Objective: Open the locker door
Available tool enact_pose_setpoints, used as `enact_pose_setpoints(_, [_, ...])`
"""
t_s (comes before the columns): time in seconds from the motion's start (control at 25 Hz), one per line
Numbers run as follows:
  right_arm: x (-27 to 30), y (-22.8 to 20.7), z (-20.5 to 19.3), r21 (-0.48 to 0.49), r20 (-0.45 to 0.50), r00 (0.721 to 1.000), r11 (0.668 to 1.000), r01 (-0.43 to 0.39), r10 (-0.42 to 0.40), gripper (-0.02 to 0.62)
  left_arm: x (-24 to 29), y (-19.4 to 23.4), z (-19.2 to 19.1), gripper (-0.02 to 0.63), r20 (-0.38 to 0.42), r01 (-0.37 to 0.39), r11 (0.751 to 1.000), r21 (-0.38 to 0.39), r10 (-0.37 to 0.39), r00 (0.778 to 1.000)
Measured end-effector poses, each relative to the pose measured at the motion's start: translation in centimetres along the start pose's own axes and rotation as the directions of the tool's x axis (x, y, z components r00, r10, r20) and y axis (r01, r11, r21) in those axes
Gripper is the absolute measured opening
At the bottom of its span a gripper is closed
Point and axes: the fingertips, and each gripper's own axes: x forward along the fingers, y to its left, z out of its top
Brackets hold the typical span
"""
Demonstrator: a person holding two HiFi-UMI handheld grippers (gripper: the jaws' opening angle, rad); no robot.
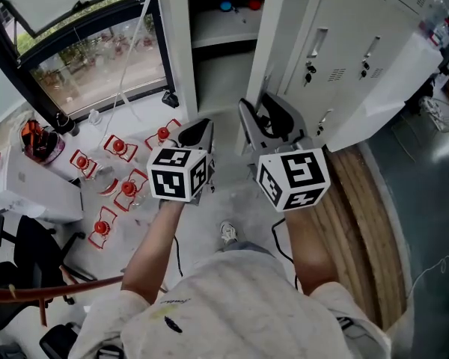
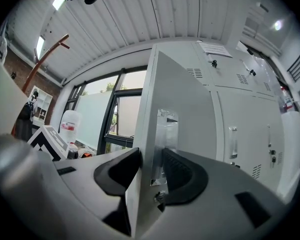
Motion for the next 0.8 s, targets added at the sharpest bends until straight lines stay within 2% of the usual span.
enact_pose_setpoints(0.4, [-3.8,-2.6,-0.3,0.021,0.010,0.998,0.998,0.059,-0.059,0.146,1.9,-4.3,-0.8,0.008,-0.023,0.095,0.995,0.024,-0.094,0.995])
enact_pose_setpoints(0.8, [-6.8,-5.6,-0.6,0.123,0.026,0.997,0.990,0.074,-0.077,0.135,2.8,-7.8,-1.7,0.008,-0.051,0.184,0.982,0.036,-0.182,0.982])
